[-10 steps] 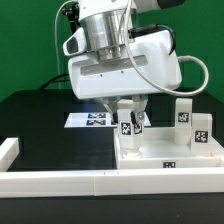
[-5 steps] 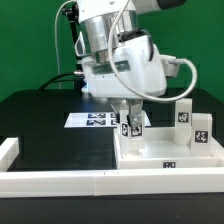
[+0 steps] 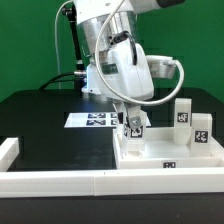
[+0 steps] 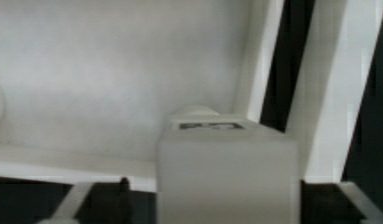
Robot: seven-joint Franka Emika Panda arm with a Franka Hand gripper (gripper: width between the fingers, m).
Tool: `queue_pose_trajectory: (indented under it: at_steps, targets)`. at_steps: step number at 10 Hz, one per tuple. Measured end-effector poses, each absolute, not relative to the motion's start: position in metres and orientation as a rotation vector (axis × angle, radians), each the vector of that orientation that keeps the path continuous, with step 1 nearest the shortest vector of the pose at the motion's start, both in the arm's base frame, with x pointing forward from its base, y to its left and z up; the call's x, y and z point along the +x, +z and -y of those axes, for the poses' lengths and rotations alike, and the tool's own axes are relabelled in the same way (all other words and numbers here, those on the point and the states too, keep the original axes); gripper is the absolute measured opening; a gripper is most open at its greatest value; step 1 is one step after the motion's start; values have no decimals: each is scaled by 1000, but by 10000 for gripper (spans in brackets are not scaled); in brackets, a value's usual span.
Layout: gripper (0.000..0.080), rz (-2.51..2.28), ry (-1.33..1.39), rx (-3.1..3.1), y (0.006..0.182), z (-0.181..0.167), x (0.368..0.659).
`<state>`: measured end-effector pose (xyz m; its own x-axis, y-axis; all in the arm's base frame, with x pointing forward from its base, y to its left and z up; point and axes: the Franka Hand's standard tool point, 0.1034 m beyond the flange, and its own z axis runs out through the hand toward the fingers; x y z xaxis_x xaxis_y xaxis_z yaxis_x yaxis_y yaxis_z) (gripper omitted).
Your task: Assemble square table
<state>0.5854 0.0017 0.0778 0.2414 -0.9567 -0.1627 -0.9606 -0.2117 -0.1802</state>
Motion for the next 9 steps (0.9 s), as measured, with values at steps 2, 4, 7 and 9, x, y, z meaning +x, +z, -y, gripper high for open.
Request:
queue_pose_trajectory:
  at_steps: [2,4,7,9]
  targets:
    - [627,-1690,18,-2356,78,-8,585]
    - [643,-1490,26,-2493,78,-13,585]
    - [649,-1101,19,-2706,77,-20,584]
    - [649,-860,-2,-2794,74,-19,584]
